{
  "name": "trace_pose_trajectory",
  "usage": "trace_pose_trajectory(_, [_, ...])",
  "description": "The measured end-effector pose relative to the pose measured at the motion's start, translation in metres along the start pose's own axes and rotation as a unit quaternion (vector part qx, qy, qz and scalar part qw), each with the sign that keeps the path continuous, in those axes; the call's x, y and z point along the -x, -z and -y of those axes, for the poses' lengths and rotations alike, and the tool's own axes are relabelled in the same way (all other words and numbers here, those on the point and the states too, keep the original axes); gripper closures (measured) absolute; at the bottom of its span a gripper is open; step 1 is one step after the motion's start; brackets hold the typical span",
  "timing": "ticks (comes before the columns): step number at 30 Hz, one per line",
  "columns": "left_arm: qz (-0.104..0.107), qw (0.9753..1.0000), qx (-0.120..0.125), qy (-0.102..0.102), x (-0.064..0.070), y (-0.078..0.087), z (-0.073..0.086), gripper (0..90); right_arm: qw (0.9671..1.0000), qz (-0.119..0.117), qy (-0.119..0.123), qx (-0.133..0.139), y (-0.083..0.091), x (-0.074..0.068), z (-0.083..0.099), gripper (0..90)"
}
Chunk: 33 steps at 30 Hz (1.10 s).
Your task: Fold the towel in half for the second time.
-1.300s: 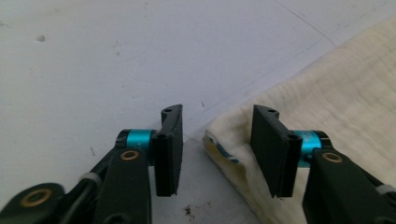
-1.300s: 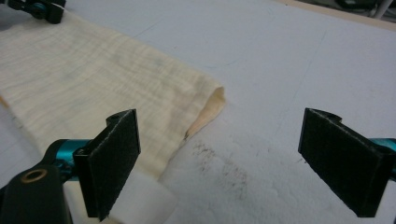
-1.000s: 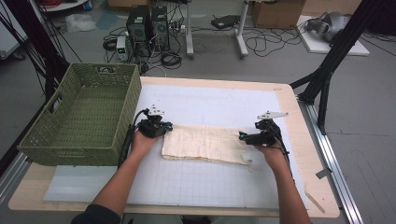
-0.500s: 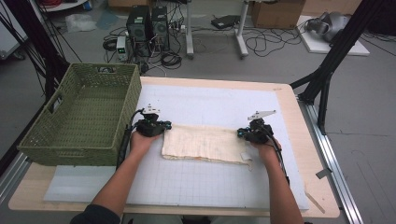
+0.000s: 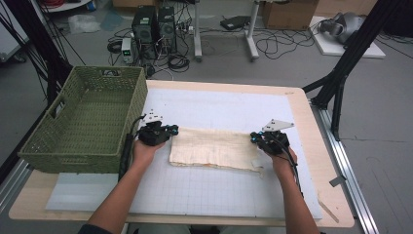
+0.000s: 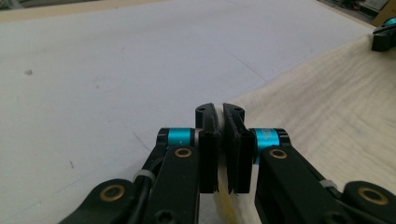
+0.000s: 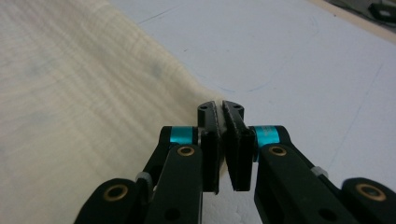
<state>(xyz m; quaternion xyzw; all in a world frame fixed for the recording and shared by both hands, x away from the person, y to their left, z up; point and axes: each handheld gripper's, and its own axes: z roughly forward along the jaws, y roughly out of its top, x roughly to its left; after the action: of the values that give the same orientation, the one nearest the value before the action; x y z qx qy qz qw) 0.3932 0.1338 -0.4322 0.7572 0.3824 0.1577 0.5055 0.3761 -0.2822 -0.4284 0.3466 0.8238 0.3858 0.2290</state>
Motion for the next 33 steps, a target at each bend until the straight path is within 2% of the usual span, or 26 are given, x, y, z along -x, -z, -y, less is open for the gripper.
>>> trace_pose_trajectory(2, [0.002, 0.9999, 0.009, -0.004, 0.003, 0.004, -0.003, 84.3, 0.9999, -0.001, 0.004, 0.011, 0.004, -0.002, -0.001, 85.6])
trace_pose_trajectory(5, [0.007, 0.9999, 0.008, -0.01, 0.007, 0.009, -0.004, 84.3, 0.9997, 0.003, 0.012, 0.021, 0.01, -0.005, -0.002, 85.6])
trace_pose_trajectory(6, [0.006, 0.9997, 0.017, -0.014, 0.009, 0.011, -0.002, 84.3, 0.9997, 0.001, 0.012, 0.022, 0.011, -0.006, -0.002, 85.6])
trace_pose_trajectory(7, [0.006, 0.9996, 0.023, -0.015, 0.011, 0.014, 0.0, 84.4, 0.9996, 0.0, 0.016, 0.025, 0.013, -0.008, -0.002, 85.6])
trace_pose_trajectory(11, [0.015, 0.9996, 0.019, -0.014, 0.016, 0.022, 0.013, 84.2, 0.9989, -0.009, 0.032, 0.033, 0.02, -0.019, 0.004, 85.6])
trace_pose_trajectory(13, [0.017, 0.9997, 0.018, -0.008, 0.019, 0.026, 0.019, 83.8, 0.9984, -0.021, 0.029, 0.043, 0.025, -0.023, 0.009, 85.5])
trace_pose_trajectory(14, [0.017, 0.9996, 0.018, -0.013, 0.022, 0.028, 0.02, 83.7, 0.9982, -0.022, 0.026, 0.048, 0.028, -0.025, 0.011, 85.5])
trace_pose_trajectory(15, [0.015, 0.9993, 0.029, -0.02, 0.025, 0.032, 0.023, 83.7, 0.998, -0.025, 0.025, 0.051, 0.031, -0.027, 0.013, 85.5])
trace_pose_trajectory(17, [0.015, 0.9992, 0.024, -0.03, 0.028, 0.036, 0.024, 83.7, 0.998, -0.026, 0.031, 0.048, 0.035, -0.031, 0.018, 85.5])
trace_pose_trajectory(23, [0.017, 0.9991, 0.021, -0.032, 0.031, 0.042, 0.024, 83.1, 0.9978, -0.029, 0.037, 0.047, 0.045, -0.038, 0.029, 85.5])
trace_pose_trajectory(28, [0.017, 0.9994, 0.014, -0.028, 0.034, 0.045, 0.031, 84.1, 0.9978, -0.032, 0.031, 0.049, 0.048, -0.04, 0.035, 85.4])
trace_pose_trajectory(32, [0.022, 0.9995, 0.005, -0.021, 0.036, 0.049, 0.037, 84.0, 0.9972, -0.033, 0.045, 0.049, 0.05, -0.043, 0.034, 85.4])
trace_pose_trajectory(33, [0.027, 0.9995, -0.003, -0.014, 0.036, 0.051, 0.037, 83.4, 0.997, -0.035, 0.049, 0.049, 0.051, -0.044, 0.034, 85.4])
